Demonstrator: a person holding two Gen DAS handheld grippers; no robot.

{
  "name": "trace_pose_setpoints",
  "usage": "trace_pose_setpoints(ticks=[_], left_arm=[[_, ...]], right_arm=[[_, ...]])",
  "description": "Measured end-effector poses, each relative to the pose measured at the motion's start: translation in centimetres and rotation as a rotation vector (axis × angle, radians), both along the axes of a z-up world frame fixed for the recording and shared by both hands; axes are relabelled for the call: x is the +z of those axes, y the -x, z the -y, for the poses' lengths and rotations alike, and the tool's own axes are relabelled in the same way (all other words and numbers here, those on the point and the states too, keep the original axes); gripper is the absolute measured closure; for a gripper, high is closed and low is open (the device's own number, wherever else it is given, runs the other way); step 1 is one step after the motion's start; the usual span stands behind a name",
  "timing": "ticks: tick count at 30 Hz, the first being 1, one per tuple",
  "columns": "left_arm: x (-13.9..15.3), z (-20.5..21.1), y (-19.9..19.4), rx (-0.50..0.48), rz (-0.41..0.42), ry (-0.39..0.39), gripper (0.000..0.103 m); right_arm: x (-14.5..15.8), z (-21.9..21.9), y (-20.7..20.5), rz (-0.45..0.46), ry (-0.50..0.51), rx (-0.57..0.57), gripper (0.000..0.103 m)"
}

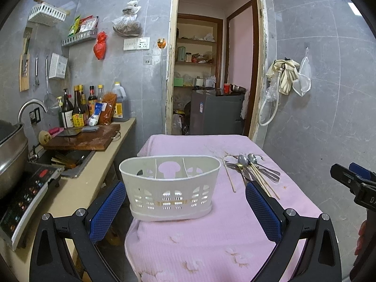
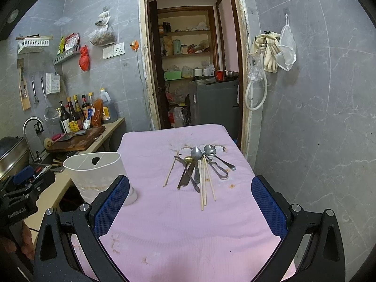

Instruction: Organize utensils

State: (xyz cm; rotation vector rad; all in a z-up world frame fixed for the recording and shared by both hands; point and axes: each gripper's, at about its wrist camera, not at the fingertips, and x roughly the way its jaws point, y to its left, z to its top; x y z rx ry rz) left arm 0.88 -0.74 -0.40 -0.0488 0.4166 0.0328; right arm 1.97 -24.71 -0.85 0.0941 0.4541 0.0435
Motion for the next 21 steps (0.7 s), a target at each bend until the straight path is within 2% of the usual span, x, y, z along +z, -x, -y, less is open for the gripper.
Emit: trace_pose_setpoints(ticks=[13,21], left_arm=[[2.0,2.7,-4.4,-0.024,0.059,0.024,0.000],[2.1,6.4,-10.6,-0.028,0.055,0.034,0.000]], right_arm=[[2.9,2.1,-3.2,0.066,0.039,0.007,0.001],[3.7,5.6,-9.4,0.088,0.052,0.043,0.001]])
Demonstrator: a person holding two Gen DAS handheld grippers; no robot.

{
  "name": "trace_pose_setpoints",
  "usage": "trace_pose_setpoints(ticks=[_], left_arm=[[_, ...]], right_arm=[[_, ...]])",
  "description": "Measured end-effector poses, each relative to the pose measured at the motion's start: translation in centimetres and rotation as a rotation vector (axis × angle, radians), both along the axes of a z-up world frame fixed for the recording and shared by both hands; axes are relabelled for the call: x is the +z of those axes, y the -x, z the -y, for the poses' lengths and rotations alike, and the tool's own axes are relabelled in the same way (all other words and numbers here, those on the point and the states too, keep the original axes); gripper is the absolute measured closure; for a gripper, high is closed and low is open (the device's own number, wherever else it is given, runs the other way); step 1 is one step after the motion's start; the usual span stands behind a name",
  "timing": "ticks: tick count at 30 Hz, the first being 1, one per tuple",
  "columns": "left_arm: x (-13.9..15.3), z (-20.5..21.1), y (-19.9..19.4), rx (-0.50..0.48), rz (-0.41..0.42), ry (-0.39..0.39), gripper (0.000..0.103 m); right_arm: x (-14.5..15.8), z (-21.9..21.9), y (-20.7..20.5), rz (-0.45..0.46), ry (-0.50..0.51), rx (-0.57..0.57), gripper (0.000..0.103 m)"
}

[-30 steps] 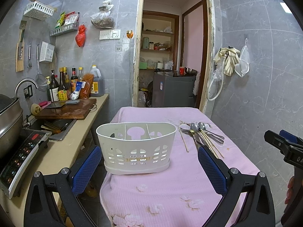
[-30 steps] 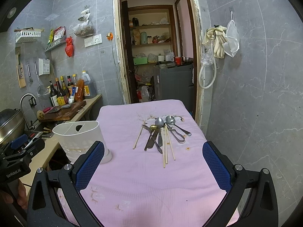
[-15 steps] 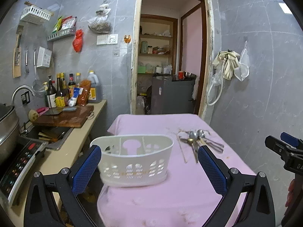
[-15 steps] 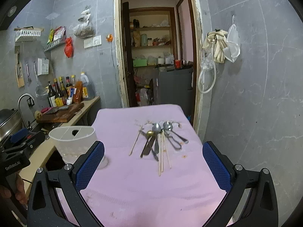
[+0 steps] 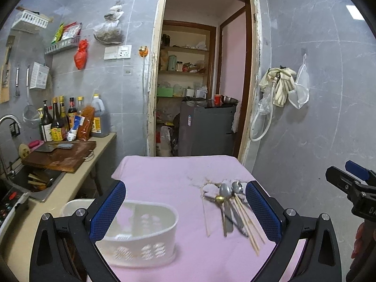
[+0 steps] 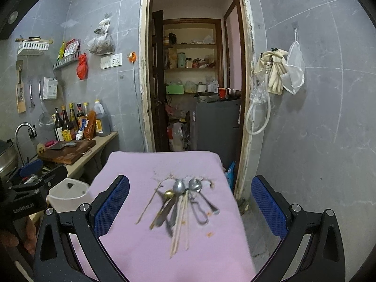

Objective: Organize utensils
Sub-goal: 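Move the left tool to a wooden chopstick while the right tool approaches the thin metal wire utensil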

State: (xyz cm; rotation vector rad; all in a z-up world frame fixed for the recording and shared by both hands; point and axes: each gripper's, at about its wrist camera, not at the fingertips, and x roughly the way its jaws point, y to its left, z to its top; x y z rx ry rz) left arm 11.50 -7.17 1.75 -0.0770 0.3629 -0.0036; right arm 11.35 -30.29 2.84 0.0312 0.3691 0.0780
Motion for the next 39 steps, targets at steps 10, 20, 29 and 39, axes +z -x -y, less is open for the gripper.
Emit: trace_pose_setpoints(ticks=[10,20,29,39], left_arm=[[-1.9,5.4,-8.8,0.007,-0.020,0.027,0.000],[-7.0,7.2,-15.7,0.077,-0.157,0.032,0.022],[-12.2,6.5,-19.9,0.113,-0.347,0.049,0.054],[-16.4,5.2,-22.8,0.119,-0.552,0.099,0.080]], right_arm=[[-3.0,5.7,-9.8,-0.054,-0.047,0.034,0.002],[-9.8,6.0,-17.7,-0.187,-0.093,0.157,0.034],[-16.1,2.6,-22.9,-0.348,-0.129,0.275,0.070],[-20.3,-0.4,-26.0,-0.506,-0.119,0.333,0.083]])
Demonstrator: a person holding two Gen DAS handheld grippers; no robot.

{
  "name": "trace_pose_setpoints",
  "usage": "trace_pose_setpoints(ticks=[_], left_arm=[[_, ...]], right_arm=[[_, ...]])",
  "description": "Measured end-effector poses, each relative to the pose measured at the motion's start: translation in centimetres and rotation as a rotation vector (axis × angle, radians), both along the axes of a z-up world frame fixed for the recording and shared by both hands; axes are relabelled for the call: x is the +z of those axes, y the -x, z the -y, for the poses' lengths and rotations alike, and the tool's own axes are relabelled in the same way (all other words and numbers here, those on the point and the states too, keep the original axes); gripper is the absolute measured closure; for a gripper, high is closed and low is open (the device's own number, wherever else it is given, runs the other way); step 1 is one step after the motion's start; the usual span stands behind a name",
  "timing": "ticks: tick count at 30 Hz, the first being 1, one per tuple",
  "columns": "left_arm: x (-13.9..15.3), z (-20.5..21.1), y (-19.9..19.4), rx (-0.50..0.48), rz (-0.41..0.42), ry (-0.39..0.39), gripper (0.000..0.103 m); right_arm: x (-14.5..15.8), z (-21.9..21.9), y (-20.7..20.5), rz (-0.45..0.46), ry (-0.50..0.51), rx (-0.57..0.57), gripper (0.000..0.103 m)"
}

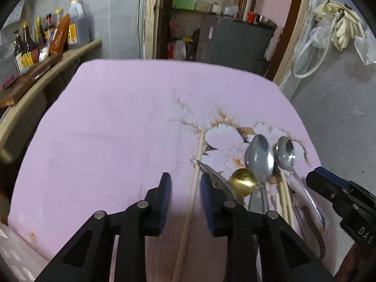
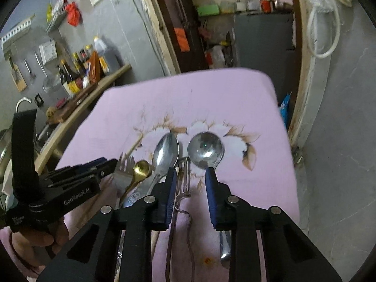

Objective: Organize utensils
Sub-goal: 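Move the left tool to a wooden chopstick while the right tool approaches the thin metal wire utensil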

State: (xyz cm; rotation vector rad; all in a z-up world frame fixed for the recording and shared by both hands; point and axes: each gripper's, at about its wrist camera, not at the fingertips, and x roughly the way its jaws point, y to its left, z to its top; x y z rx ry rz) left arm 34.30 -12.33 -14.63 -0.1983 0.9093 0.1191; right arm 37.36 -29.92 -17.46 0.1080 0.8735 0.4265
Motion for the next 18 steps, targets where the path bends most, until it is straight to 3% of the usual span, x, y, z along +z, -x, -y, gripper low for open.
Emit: trace_pose_setpoints(ticks=[10,18], left_arm=[[-0.3,0.2,-1.9,-0.029,-0.045,0.005,0.084],[-0.2,0.8,-2.2,-0.038,-0.065,-0.057,0.089]], right_arm=[[-1.5,-1.5,-1.8,-0.105,0.035,0.055,0.084],[-2.3,-2.5,-0.9,-0.146,0.101,0.086,0.084]])
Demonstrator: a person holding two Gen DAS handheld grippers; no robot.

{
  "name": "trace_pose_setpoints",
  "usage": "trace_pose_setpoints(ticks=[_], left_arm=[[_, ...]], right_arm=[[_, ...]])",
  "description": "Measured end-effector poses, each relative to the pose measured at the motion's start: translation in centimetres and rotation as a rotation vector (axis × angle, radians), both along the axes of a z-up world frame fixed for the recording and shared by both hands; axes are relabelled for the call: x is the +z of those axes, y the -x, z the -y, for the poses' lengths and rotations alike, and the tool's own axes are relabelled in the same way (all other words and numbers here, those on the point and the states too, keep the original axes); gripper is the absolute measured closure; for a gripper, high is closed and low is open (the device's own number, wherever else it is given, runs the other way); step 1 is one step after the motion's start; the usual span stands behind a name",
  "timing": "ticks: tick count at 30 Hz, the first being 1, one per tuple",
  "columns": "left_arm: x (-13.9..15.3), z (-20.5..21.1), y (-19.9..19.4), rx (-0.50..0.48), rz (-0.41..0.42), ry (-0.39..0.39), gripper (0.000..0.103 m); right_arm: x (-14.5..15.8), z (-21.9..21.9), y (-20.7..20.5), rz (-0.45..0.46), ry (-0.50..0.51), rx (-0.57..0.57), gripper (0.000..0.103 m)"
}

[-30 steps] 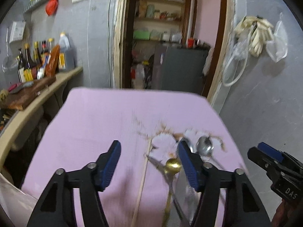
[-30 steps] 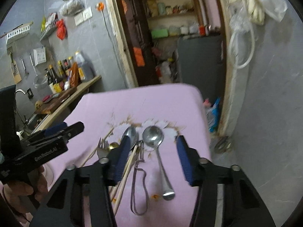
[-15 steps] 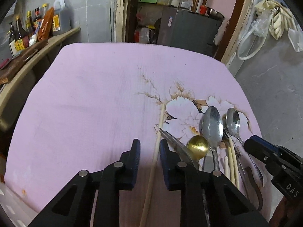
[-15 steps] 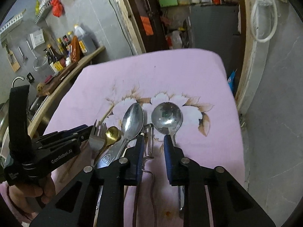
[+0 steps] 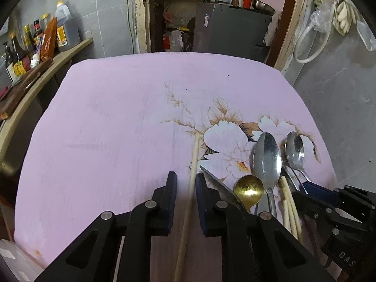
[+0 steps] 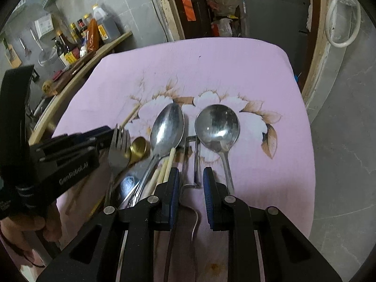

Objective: Organize utensils
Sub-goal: 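Move the left tool to a wooden chopstick while the right tool approaches the thin metal wire utensil, then grasp and lift the chopstick with the left tool while the right tool grasps the wire utensil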

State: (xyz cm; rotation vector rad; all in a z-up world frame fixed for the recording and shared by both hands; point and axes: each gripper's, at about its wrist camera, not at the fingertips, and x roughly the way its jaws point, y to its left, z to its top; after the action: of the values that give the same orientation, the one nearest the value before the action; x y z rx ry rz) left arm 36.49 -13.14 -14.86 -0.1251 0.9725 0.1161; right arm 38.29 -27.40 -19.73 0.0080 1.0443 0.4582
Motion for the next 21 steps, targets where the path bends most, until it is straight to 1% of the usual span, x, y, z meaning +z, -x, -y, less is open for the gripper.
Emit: trace_pose_setpoints(ticks=[5,8,9,10,12,13,14,15,16,19,21], left_arm=[[0.1,-0.3,-0.4,0.012,-0.022,0.019,0.090],[0.2,-0.4,-0.6,0.010,-0.028,0.018,0.090],[0.2,-0.5,-0.6,0.008,-0.031,0.018,0.093],[0.2,-0.5,-0.5,0.007,-0.032,0.022,0.097],[0.3,-1.1,-0.2,0.024,-0.026,0.071,0.098],[0.4,-1.5,0.3,0.039,-0.010,0.115,0.098],[0.5,-1.7,0.6,0.050,0.002,0.131,0.098],[0.9,-1.8,1.0,0.062,0.022,0.129,0.098],[1.3,-1.9,1.2,0.067,0.041,0.133,0.098],[2.9,-2.4,2.3,0.076,0.116,0.185,0.098],[3.9,-2.4,3.0,0.082,0.161,0.206,0.098]], right_arm=[[-0.1,-0.7,-1.4,-0.014,0.023,-0.001,0.084],[0.1,-2.0,-1.8,-0.021,0.097,0.019,0.084],[0.2,-2.4,-1.8,-0.019,0.122,0.025,0.085],[0.3,-2.5,-1.7,-0.016,0.135,0.027,0.090],[0.5,-2.4,-1.7,-0.030,0.109,0.018,0.092],[0.7,-2.1,-1.7,-0.044,0.076,0.009,0.092],[0.9,-2.0,-1.7,-0.047,0.060,0.001,0.092],[1.2,-1.7,-1.5,-0.041,0.039,-0.007,0.092],[1.7,-1.3,-1.2,-0.029,0.013,-0.014,0.092],[3.3,0.1,-0.1,0.018,-0.080,-0.035,0.092],[4.4,1.1,0.6,0.051,-0.147,-0.053,0.092]])
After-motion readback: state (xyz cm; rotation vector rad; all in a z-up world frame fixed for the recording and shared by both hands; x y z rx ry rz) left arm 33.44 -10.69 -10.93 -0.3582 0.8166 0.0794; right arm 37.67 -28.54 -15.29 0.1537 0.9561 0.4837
